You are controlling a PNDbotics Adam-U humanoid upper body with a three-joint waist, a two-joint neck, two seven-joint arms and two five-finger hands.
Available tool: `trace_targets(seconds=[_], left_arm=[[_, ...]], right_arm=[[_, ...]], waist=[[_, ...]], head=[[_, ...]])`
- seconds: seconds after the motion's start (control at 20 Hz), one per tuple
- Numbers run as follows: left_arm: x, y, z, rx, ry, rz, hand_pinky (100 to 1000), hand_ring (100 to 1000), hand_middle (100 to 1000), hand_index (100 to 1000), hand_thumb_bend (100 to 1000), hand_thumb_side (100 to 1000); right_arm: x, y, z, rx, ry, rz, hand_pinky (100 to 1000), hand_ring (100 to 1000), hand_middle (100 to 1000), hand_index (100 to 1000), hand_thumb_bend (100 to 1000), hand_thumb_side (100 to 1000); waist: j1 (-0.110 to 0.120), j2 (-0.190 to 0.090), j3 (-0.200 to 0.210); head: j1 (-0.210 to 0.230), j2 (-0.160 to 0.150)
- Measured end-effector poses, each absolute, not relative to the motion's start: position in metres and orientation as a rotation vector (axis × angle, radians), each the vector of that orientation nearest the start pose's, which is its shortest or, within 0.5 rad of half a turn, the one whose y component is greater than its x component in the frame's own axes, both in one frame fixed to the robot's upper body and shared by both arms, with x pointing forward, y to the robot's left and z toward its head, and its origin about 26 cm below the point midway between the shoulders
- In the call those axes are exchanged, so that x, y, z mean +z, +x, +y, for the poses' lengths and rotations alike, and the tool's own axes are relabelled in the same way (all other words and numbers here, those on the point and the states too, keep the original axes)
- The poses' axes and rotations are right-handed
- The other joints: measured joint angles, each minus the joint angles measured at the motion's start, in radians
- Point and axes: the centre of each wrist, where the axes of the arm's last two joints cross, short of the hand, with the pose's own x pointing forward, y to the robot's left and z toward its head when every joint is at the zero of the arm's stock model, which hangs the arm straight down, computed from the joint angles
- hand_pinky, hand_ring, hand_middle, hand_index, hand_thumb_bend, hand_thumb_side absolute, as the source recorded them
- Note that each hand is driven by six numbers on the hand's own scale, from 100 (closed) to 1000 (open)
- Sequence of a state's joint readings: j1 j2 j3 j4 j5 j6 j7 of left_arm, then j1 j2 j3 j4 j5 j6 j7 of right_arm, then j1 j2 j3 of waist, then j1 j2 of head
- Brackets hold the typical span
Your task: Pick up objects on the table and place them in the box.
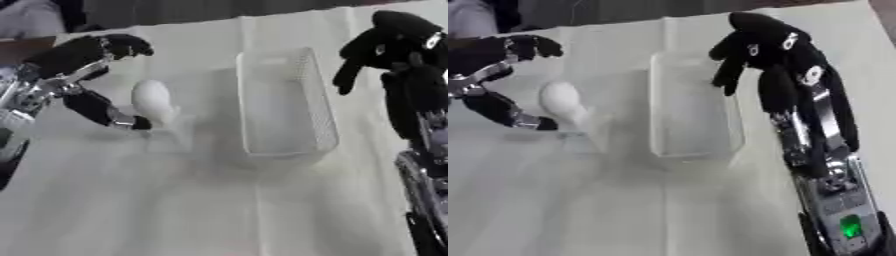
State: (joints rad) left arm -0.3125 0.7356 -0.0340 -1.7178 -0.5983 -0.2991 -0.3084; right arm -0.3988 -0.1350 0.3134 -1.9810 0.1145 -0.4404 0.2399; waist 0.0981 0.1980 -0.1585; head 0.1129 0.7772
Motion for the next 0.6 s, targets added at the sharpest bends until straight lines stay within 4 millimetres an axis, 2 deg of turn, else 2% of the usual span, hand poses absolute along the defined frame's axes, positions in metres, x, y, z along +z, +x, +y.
trace_targets(seconds=[0.35,0.6], left_arm=[[0.1886,0.3319,0.3463,-1.475,0.66,-1.819,668,801,909,926,944,644],[0.1925,0.3342,0.3429,-1.471,0.618,-1.843,660,787,866,902,983,636]], right_arm=[[0.1936,0.2923,-0.1417,-1.074,-0.46,3.232,318,463,610,872,100,842],[0.1927,0.2921,-0.142,-1.076,-0.46,3.236,316,462,609,871,100,841]], waist=[[0.005,0.0,-0.005],[0.008,0.0,-0.007]], head=[[-0.016,0.0],[-0.017,0.0]])
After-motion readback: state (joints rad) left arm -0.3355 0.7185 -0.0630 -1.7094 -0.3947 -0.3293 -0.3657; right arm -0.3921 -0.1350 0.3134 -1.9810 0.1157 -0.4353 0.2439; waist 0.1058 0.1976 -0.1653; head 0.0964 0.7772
